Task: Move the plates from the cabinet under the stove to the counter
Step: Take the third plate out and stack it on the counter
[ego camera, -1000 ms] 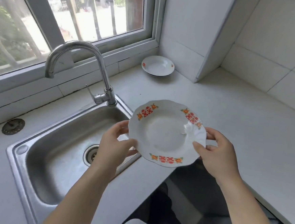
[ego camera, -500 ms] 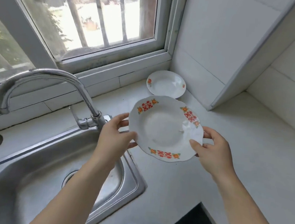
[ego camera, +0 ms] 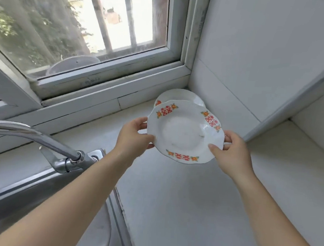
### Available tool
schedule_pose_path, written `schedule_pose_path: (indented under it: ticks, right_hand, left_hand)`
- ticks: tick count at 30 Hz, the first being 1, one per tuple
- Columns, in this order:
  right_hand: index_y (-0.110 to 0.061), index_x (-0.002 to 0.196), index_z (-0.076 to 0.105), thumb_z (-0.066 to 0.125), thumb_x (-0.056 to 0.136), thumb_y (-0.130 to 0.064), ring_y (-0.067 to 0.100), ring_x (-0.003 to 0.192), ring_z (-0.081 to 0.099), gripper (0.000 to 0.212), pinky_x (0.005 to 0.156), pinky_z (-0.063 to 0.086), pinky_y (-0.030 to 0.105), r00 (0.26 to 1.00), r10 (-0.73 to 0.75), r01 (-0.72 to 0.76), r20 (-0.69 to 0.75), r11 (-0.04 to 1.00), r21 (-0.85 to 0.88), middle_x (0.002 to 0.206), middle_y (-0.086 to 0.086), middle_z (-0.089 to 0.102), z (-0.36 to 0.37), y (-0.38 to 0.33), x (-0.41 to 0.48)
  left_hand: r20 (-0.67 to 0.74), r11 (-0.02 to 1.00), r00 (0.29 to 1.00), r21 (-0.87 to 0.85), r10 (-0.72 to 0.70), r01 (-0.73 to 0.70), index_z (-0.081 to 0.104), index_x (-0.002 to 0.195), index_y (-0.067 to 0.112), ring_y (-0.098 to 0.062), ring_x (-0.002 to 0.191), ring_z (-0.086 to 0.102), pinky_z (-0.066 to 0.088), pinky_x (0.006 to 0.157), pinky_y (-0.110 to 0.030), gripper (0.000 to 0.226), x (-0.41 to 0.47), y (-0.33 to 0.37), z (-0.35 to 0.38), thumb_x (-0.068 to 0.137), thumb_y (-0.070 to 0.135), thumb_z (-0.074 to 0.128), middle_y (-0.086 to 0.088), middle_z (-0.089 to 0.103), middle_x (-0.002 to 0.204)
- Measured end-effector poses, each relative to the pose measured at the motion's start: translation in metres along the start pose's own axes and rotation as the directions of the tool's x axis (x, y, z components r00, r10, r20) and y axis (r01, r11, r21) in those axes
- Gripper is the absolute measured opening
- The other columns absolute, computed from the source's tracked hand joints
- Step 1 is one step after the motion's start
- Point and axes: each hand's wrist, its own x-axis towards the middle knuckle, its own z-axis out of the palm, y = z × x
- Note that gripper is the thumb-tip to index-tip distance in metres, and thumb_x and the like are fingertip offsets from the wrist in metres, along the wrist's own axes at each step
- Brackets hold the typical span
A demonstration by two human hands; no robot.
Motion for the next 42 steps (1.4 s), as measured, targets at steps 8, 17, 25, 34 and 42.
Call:
schedule_pose_path:
  ticks: [8,17,25,34,42]
  right_hand:
    - [-0.029,0.097,0.052,0.069,0.077,-0.014,0.010,0.079,0.063,0.029,0.066,0.050,0.030,0.999,0.000,0.002,0.044,0.999,-0.048,0.089,-0.011,0.062,0.010,0.010,0.072]
    - [-0.029,0.093,0.052,0.068,0.076,-0.010,0.010,0.077,0.062,0.030,0.063,0.047,0.026,0.997,-0.027,0.031,0.074,0.998,-0.057,0.084,-0.014,0.060,0.040,0.020,0.109]
    - [-0.032,0.092,0.053,0.067,0.077,-0.010,0.014,0.081,0.063,0.030,0.062,0.045,0.024,0.996,-0.004,0.009,0.090,0.998,-0.059,0.082,-0.020,0.059,0.048,0.033,0.129]
    - [-0.027,0.112,0.057,0.068,0.077,-0.023,0.009,0.073,0.061,0.037,0.064,0.050,0.028,0.999,0.000,0.007,0.053,0.992,-0.124,0.112,0.002,0.050,0.054,0.049,0.144]
    - [-0.026,0.123,0.052,0.068,0.079,-0.022,0.014,0.082,0.060,0.048,0.068,0.046,0.026,1.000,-0.024,0.024,-0.006,0.996,-0.081,0.109,-0.007,0.049,0.065,0.054,0.154]
  left_hand:
    - [0.025,0.986,0.989,-0.083,-0.144,0.145,0.054,0.127,0.007,-0.023,0.094,0.066,0.058,0.062,-0.025,0.061,0.068,-0.008,0.018,0.072,-0.016,0.063,-0.004,0.066,0.113]
    - [-0.041,0.980,0.981,0.056,-0.190,0.192,0.057,0.122,0.009,-0.024,0.096,0.063,0.059,0.069,-0.031,0.057,0.106,-0.025,0.022,0.071,-0.016,0.063,-0.004,0.063,0.111]
    - [-0.061,0.979,0.983,0.103,-0.170,0.176,0.056,0.125,0.012,-0.021,0.093,0.063,0.058,0.059,-0.023,0.060,0.128,-0.033,0.026,0.072,-0.012,0.066,0.002,0.060,0.110]
    - [-0.109,0.949,0.994,0.312,-0.010,0.044,0.051,0.131,0.024,-0.005,0.080,0.066,0.058,0.071,-0.032,0.048,0.139,-0.046,0.034,0.085,0.008,0.058,0.011,0.057,0.126]
    - [-0.064,0.914,0.997,0.407,0.039,-0.009,0.043,0.136,0.028,-0.011,0.090,0.063,0.053,0.061,-0.024,0.047,0.150,-0.047,0.040,0.092,0.016,0.052,0.008,0.054,0.130]
